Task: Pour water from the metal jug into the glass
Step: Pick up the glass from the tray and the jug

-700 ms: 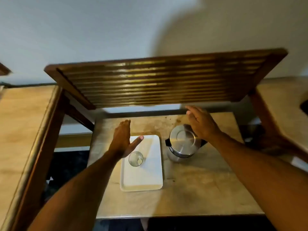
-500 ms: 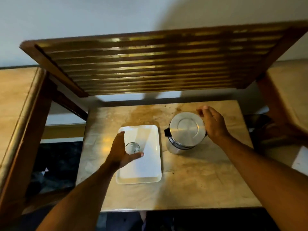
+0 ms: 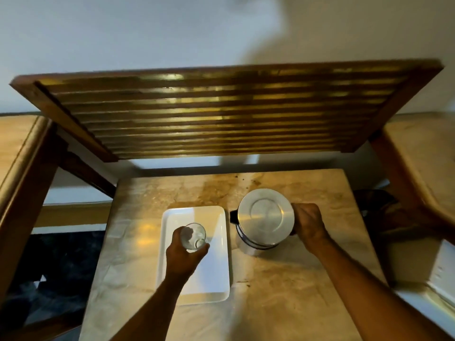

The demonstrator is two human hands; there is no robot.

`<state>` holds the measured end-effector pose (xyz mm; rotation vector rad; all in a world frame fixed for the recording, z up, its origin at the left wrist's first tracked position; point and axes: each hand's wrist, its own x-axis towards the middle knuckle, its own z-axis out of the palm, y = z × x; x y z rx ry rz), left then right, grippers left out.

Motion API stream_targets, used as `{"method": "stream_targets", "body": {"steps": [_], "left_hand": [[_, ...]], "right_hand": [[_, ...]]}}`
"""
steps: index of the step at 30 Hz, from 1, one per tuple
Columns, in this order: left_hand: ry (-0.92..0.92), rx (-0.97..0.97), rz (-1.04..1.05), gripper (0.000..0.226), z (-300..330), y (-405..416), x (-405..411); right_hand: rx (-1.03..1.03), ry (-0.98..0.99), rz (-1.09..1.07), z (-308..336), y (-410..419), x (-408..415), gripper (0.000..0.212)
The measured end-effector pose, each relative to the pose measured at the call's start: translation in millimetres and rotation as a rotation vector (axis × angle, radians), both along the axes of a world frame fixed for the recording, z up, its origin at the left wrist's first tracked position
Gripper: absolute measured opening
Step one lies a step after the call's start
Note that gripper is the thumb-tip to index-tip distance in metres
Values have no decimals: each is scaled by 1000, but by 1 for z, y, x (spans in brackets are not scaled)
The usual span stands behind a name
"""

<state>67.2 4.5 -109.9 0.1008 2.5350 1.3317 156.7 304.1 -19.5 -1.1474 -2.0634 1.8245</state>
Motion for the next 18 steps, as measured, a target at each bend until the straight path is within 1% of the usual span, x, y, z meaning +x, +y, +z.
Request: {"method": "stream_targets", "body": {"steps": [1,4,7,10,12,14,16,18], "left_hand": [[20,-5,-22,68,5,0,-1],[51,19,-62,71,51,3,-14],[101,42,-93,72,114,3,-30],[180,73,-160,72,199,4,-42],[221,97,-201,65,242,4,-44],[259,143,-210,61,283,7,-44],[294,191,-205,56,328,11,-39],[336,238,-214,63,359,20,-39]], "right_hand": [[-31,-1,-39,-1,-7,0,24],[-6,-8,-229,11,-29,-4,30],[17,12,-224,53,-38,-5,34],[53,87,-234,133,-41,-1,36],[70,139,-231,180,-40,-8,36],[93,196,-209,237,-41,-20,38],[160,251,-174,305,-44,-32,38],[248,314,-130,365,-43,-48,37]]}}
